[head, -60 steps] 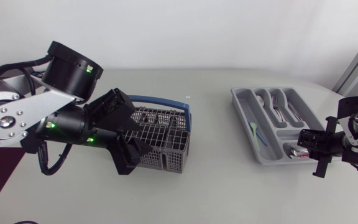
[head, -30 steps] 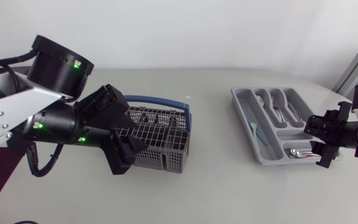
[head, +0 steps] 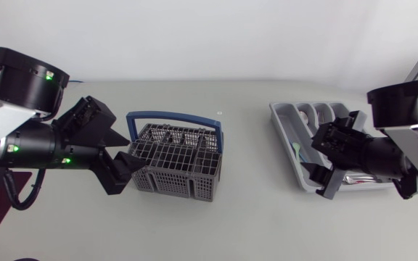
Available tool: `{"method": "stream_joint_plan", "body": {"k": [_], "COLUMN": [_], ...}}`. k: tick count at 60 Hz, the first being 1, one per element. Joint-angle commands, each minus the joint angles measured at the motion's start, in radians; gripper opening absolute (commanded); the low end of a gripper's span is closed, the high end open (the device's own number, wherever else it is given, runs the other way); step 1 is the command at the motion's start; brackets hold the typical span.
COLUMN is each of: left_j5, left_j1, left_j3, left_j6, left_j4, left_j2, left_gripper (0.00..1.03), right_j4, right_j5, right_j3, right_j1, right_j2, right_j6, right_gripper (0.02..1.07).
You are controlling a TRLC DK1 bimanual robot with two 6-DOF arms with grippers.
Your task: Unload the cutlery basket into the drawer organizer.
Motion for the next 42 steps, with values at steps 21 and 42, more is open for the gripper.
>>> {"method": "stream_joint_plan", "body": {"k": [21,42], "left_j5": [-0.008,-0.008], "left_j1": [0.05,0.055], "left_j3": [-0.116,-0.116], "left_j6": [-0.031,-0.064], "left_j4": [0.142,0.26], "left_j2": [-0.013,0.125], "left_gripper": [0.48,0.14], "right_j4": [0.023,0.141], "right_j5": [-0.047,-0.073], "right_j3": [0.073,0.135], "right_j1": [0.356,0.457], "right_j2": [0.061,0.227], "right_j6": [0.335,0.41], "right_gripper": [0.11,0.08]}}
